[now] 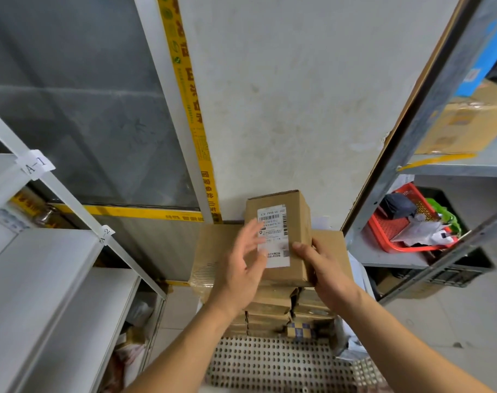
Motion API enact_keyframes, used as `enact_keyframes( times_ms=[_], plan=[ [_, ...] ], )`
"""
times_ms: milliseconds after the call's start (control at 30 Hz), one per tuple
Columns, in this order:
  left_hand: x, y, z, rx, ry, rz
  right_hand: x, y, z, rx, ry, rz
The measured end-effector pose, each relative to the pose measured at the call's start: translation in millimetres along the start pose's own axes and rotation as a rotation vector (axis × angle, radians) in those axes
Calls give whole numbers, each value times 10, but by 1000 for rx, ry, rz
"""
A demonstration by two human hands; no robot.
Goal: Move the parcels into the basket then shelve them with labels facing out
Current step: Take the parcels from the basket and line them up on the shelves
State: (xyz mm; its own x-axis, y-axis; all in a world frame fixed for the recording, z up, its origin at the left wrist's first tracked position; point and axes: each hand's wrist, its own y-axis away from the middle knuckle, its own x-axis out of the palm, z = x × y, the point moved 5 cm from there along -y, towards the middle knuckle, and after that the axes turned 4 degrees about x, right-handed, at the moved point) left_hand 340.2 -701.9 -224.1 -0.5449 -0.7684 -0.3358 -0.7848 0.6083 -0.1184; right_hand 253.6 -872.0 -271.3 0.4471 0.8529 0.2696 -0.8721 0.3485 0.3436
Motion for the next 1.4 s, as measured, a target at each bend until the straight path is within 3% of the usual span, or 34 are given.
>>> enact_keyframes(
  times_ms=[67,100,200,400,733,1100,1400],
  plan=[
    [-149,-72,85,-90,-84,-131,-6,0,-18,-7,-41,22],
    [-195,-99,125,-142,-96,-119,-9,-1,-21,-5,-62,31],
    [-166,-130,284,-273,124,91,3,-6,-7,13,-49,74],
    [-218,-112,496,-231,123,87,92,38,49,-2,253,59],
    [-224,-152,718,-287,147,104,179,9,-16,12,272,-11],
    [-333,34,411,-342,18,-135,185,-75,138,-67,306,125],
    [-1143,637,212,-346,-22,-438,1106,-89,272,-151,353,350]
  ],
)
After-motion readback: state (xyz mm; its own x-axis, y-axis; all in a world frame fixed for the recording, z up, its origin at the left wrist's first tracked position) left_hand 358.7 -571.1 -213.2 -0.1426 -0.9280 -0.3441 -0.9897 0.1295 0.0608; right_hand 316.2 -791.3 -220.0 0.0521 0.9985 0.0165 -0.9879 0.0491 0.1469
